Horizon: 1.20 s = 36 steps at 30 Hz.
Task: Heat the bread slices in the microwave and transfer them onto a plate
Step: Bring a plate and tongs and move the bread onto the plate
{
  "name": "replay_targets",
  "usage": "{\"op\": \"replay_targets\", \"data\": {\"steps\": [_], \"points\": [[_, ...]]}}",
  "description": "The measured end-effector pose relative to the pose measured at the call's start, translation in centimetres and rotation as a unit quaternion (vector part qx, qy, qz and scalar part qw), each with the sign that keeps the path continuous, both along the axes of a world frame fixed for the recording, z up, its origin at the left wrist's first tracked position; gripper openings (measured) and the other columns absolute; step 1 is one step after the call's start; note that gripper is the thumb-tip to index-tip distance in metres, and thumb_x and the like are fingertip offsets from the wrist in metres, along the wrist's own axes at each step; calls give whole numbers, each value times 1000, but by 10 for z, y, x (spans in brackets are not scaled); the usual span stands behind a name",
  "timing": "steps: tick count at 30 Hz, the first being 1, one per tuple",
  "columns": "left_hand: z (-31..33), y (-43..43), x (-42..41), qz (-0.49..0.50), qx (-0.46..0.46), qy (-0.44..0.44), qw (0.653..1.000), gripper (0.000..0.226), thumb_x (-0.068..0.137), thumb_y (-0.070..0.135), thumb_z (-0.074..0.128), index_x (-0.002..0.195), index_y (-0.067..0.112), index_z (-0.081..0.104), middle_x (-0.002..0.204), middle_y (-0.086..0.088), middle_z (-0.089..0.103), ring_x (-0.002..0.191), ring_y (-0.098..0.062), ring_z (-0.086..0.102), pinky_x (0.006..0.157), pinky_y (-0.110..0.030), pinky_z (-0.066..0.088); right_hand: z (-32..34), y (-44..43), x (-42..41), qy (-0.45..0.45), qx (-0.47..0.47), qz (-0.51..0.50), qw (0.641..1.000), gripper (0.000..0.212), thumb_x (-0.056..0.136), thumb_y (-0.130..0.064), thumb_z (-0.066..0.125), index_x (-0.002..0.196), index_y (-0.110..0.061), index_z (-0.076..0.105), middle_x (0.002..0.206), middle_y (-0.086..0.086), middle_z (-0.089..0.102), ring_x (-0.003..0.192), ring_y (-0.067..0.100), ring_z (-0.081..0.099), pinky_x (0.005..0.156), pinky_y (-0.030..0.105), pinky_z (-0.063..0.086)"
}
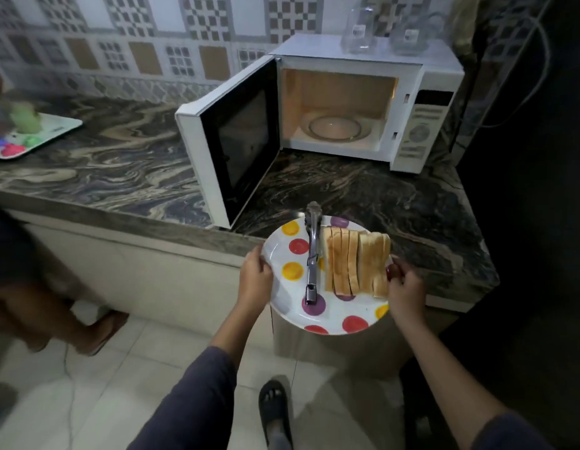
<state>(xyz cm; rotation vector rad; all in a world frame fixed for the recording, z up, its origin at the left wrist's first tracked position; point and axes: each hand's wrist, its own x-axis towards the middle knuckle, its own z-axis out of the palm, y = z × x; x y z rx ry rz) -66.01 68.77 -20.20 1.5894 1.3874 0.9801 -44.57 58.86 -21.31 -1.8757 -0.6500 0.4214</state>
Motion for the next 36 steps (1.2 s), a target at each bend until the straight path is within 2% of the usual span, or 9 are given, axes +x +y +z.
{"op": "replay_targets", "data": {"steps": [4, 7, 11, 14, 17, 19, 24, 29, 36], "points": [[-9, -33, -40, 35, -10, -7, 999, 37, 83, -6, 39, 111, 7, 59, 102, -5, 64, 91, -17, 55, 69, -20, 36, -5, -19, -33, 1, -3, 36, 999, 27, 96, -12, 44, 115, -6, 63, 115, 16, 61, 106, 30, 57, 81, 25, 36], [-14, -49, -70, 62, -9, -21, 998, 35, 78, 10, 37, 104, 7, 60, 100, -7, 65, 90, -20, 57, 68, -26, 38, -5, -26, -61, 2, 5, 64, 998, 27, 96, -11, 43, 113, -8, 64, 113, 13, 60, 97, 22, 54, 79, 25, 36], [-20, -61, -116, 103, -1, -25, 994, 40, 77, 18, 33, 104, 6, 60, 101, -9, 66, 91, -22, 57, 72, -27, 39, -8, -24, -102, -1, 7, 103, 995, 30, 97, -11, 43, 121, -7, 60, 125, 12, 57, 115, 25, 52, 88, 24, 36], [-22, -63, -156, 129, -5, -22, 991, 40, 80, 20, 34, 108, 8, 59, 105, -9, 65, 95, -21, 57, 73, -25, 38, -6, -19, -140, -9, 8, 127, 992, 32, 97, -9, 42, 124, -4, 58, 126, 13, 55, 114, 22, 52, 86, 23, 36], [-19, -63, -200, 148, -1, -31, 989, 43, 78, 24, 33, 108, 8, 60, 100, -3, 63, 91, -16, 55, 67, -11, 39, -2, -9, -185, -16, 4, 149, 989, 32, 98, -10, 39, 125, -5, 57, 125, 12, 53, 105, 15, 48, 84, 23, 34], [-14, -58, -231, 163, -8, -33, 986, 45, 79, 26, 33, 110, 9, 60, 101, 1, 61, 92, -14, 54, 70, -14, 40, -1, 0, -217, -10, 4, 163, 986, 33, 98, -10, 38, 125, -6, 57, 124, 12, 52, 102, 11, 45, 83, 22, 33], [-9, -31, -310, 175, -23, -21, 984, 45, 80, 27, 34, 113, 12, 60, 110, -6, 64, 102, -21, 58, 87, -35, 48, 0, 33, -293, 2, -1, 180, 984, 34, 98, -6, 37, 125, -5, 57, 121, 14, 53, 104, 18, 49, 83, 23, 34], [2, 14, -367, 173, -10, -27, 984, 30, 90, 16, 40, 112, 14, 60, 107, -1, 62, 98, -16, 55, 75, -19, 43, 3, 78, -353, -1, 5, 175, 985, 34, 98, -6, 37, 125, -8, 57, 122, 12, 54, 99, 10, 44, 84, 21, 33], [4, 98, -401, 157, 11, -44, 987, 30, 90, 9, 37, 107, 14, 61, 102, -2, 65, 95, -18, 58, 73, -24, 45, 10, 156, -385, -4, 12, 160, 987, 33, 97, -5, 37, 121, -6, 59, 118, 13, 55, 93, 12, 44, 79, 22, 34]]}}
